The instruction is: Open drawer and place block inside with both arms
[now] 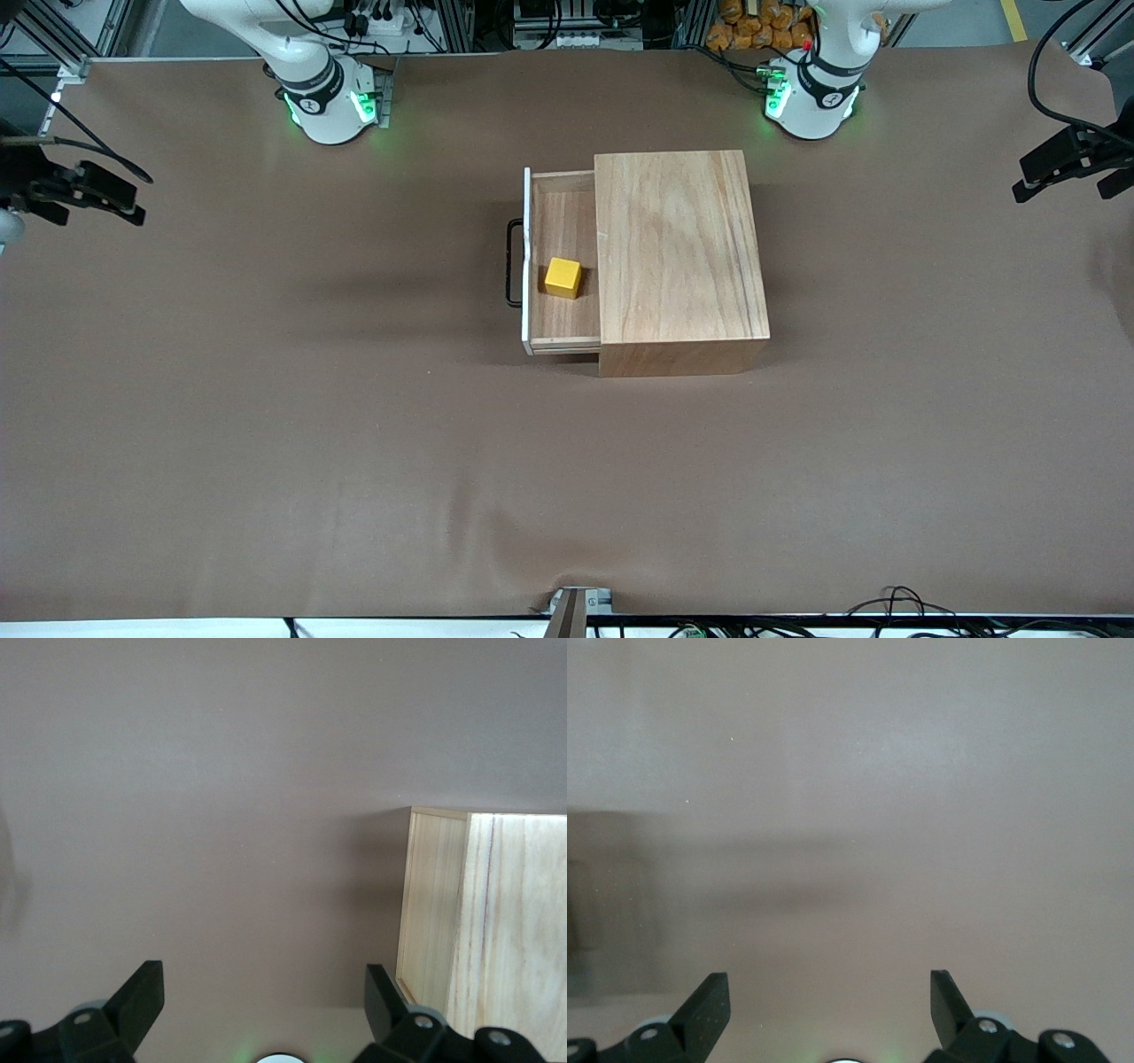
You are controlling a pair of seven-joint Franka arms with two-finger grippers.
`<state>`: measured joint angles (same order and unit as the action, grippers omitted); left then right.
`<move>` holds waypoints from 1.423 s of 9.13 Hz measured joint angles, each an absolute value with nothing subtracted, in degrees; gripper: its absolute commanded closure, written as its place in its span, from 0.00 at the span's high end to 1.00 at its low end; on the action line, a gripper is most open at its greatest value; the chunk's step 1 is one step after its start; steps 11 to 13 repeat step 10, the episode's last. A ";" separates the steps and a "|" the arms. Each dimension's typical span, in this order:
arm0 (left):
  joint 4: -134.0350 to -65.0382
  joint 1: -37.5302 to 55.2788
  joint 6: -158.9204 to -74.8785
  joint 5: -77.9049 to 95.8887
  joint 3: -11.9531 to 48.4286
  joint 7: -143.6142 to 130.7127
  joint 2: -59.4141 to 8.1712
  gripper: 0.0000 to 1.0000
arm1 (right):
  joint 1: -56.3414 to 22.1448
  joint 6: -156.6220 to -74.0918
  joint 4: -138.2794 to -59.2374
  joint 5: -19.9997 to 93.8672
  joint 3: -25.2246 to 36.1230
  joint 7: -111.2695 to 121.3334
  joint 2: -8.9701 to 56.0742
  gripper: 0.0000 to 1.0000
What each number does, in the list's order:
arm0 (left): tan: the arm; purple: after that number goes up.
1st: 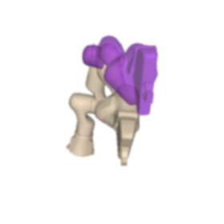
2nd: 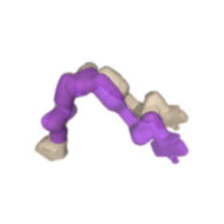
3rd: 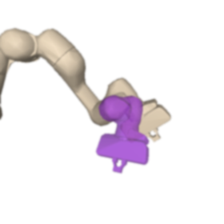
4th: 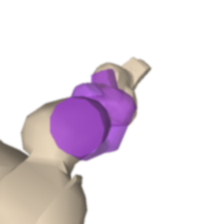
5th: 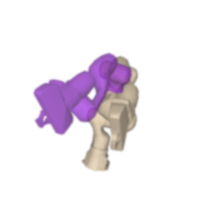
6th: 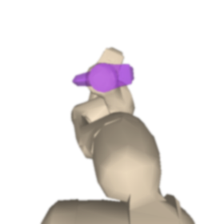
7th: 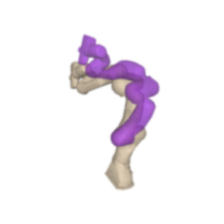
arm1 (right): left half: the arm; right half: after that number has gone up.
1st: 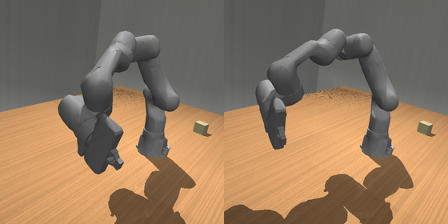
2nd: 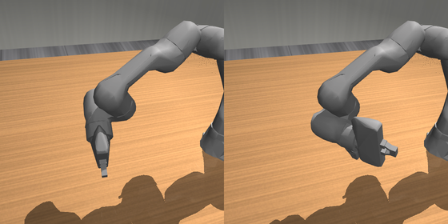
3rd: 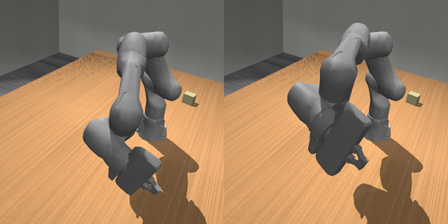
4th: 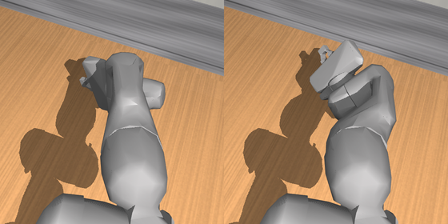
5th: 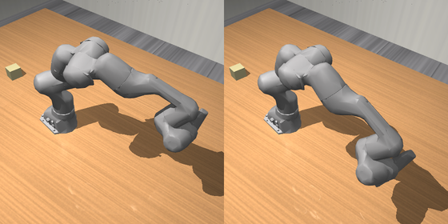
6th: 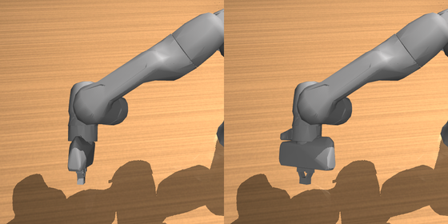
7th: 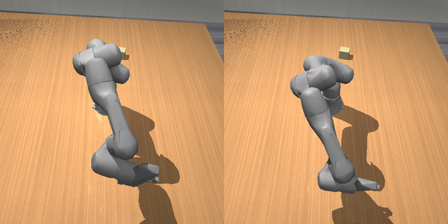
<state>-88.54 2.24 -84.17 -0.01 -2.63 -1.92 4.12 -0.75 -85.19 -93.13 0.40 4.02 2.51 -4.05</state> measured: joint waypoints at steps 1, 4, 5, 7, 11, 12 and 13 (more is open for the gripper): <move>-88.54 2.24 -84.13 -0.01 -2.62 -1.91 4.12 1.00 | -0.60 -84.26 -93.13 0.35 4.00 2.77 -4.19 1.00; -88.53 2.24 -83.99 -0.01 -2.61 -1.91 4.12 1.00 | -0.61 -83.62 -92.96 0.27 3.54 2.78 -4.20 1.00; -88.53 2.24 -83.98 -0.01 -2.60 -1.91 4.12 1.00 | -0.61 -83.64 -92.47 0.26 3.47 2.78 -4.25 1.00; -88.53 2.25 -83.96 -0.01 -2.59 -1.91 4.12 1.00 | -0.61 -83.63 -92.04 0.27 3.35 2.78 -4.30 1.00; -88.53 2.27 -83.79 -0.01 -2.58 -1.91 4.12 1.00 | -0.61 -83.89 -92.04 0.28 2.90 2.77 -4.30 1.00; -88.53 2.27 -83.79 -0.01 -2.58 -1.91 4.12 1.00 | -0.61 -83.89 -92.04 0.28 2.90 2.77 -4.30 1.00; -88.53 2.27 -83.79 -0.01 -2.58 -1.91 4.12 1.00 | -0.61 -83.89 -92.04 0.28 2.90 2.77 -4.30 1.00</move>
